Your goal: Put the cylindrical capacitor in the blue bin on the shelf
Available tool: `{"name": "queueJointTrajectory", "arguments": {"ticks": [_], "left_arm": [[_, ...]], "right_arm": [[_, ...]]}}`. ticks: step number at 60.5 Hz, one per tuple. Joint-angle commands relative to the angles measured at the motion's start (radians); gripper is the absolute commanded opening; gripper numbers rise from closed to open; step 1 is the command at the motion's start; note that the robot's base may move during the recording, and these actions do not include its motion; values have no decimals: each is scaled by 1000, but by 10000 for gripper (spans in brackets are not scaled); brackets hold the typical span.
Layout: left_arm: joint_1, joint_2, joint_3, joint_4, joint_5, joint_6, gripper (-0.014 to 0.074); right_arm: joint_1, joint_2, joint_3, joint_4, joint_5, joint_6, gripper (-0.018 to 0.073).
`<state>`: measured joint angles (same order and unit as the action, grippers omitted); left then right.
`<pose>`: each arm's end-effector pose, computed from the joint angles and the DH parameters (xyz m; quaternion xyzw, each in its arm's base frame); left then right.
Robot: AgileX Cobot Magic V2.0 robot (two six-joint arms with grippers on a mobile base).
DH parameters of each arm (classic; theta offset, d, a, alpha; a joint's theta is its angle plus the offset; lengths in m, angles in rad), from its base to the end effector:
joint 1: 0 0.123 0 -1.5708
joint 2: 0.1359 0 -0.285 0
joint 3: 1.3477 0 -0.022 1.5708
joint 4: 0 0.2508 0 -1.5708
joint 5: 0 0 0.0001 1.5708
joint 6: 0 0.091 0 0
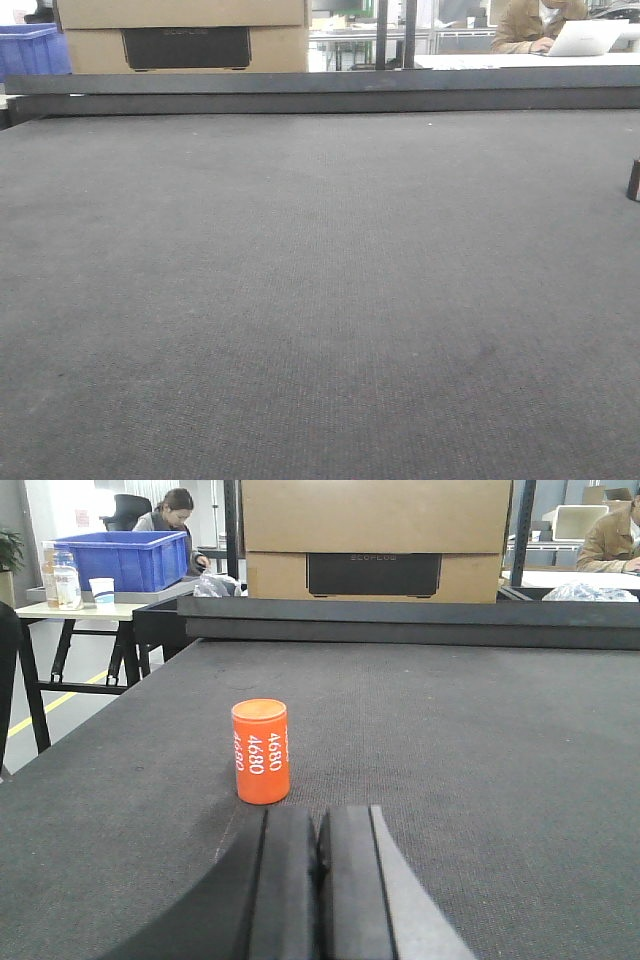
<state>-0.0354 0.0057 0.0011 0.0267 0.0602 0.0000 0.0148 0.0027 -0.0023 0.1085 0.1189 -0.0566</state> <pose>0.0570 -0.0019 0.2070 0.0211 0.6996 -0.0026 0.7142 0.0566 0.0020 0.2031 0.0086 0.7181 0.0275 0.6954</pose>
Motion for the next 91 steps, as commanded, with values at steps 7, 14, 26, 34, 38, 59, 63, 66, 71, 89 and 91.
{"name": "queueJointTrajectory", "arguments": {"ticks": [7, 14, 26, 34, 38, 59, 63, 66, 71, 89, 91], "left_arm": [[2, -6, -1, -5, -24, 0, -111], [2, -6, -1, -5, -24, 0, -111], [2, -6, -1, -5, -24, 0, -111], [2, -6, -1, -5, -26, 0, -111], [2, -6, -1, -16, -26, 0, -111], [2, -6, -1, -43, -203, 0, -111], [2, -6, -7, -43, -209, 0, -111], [2, -6, -49, -43, -185, 0, -111], [2, -6, -149, -41, -106, 0, -111], [2, 183, -495, -42, 252, 0, -43], [2, 217, -520, -42, 264, 0, 12]], "right_arm": [[4, -3, 2, -4, -23, -1, -162], [4, -3, 2, -4, -23, -1, -162], [4, -3, 2, -4, -23, -1, -162], [4, -3, 2, -4, -31, -1, -162], [4, -3, 2, -4, -39, -1, -162], [4, -3, 2, 27, -162, 6, -162], [4, -3, -62, 33, -156, 6, -162], [4, -3, -136, 33, -137, 6, -162], [4, -3, -258, 33, -94, 6, -162], [4, 221, -635, 33, 108, 6, 25], [4, 267, -657, 33, 108, 6, 142]]}}
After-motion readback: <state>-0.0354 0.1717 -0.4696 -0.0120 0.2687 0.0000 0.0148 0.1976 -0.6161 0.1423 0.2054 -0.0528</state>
